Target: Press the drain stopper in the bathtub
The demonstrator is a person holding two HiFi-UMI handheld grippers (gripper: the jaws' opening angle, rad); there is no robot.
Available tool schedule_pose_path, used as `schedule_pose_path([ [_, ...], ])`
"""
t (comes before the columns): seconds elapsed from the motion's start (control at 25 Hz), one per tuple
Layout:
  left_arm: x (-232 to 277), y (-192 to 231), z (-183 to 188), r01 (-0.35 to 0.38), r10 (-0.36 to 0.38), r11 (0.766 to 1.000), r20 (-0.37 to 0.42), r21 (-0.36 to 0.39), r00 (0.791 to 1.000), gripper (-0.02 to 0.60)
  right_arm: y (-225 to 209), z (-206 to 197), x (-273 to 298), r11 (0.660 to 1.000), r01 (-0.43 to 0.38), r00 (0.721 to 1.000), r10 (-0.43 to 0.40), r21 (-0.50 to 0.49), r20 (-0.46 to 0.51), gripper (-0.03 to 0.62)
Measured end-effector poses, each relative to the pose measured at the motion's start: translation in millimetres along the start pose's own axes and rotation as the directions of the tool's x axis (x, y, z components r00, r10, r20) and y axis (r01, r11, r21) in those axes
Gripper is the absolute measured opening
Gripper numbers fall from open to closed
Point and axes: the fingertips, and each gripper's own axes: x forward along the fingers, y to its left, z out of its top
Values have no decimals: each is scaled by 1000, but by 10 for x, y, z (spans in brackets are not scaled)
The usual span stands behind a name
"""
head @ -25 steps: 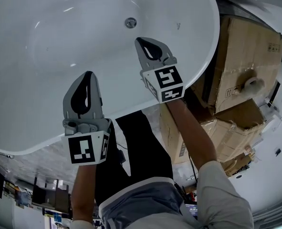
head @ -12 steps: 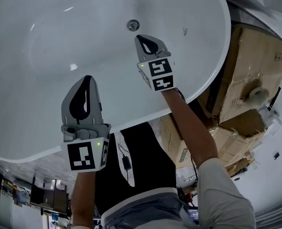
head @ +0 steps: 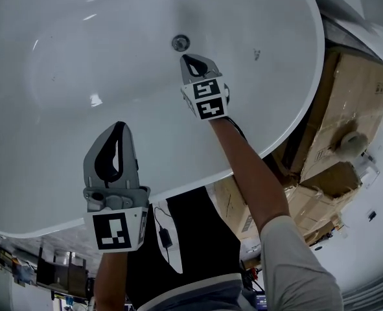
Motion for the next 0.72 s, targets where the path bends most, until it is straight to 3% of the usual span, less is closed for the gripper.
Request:
schedule_pose_path([
  [0.12, 40, 55, -99, 0, 0, 1000, -21, -1, 1000, 0, -44, -93, 214, 1000, 12, 1000, -13, -26, -27, -2],
  [0.28, 127, 147, -119, -15, 15, 1000, 20, 8, 1000, 0, -75, -203, 480, 995, 6, 998, -11, -97, -54, -2],
  [0.52, 205, 234, -305, -19, 19, 1000, -14, 1, 1000, 0, -191, -426, 773, 998, 23, 994, -30, -62, -104, -2],
  [0.72, 285, 309, -365, -36, 36, 999, 3, -24, 999, 0, -243, -594, 998, 994, 27, 989, -42, -110, -144, -2],
])
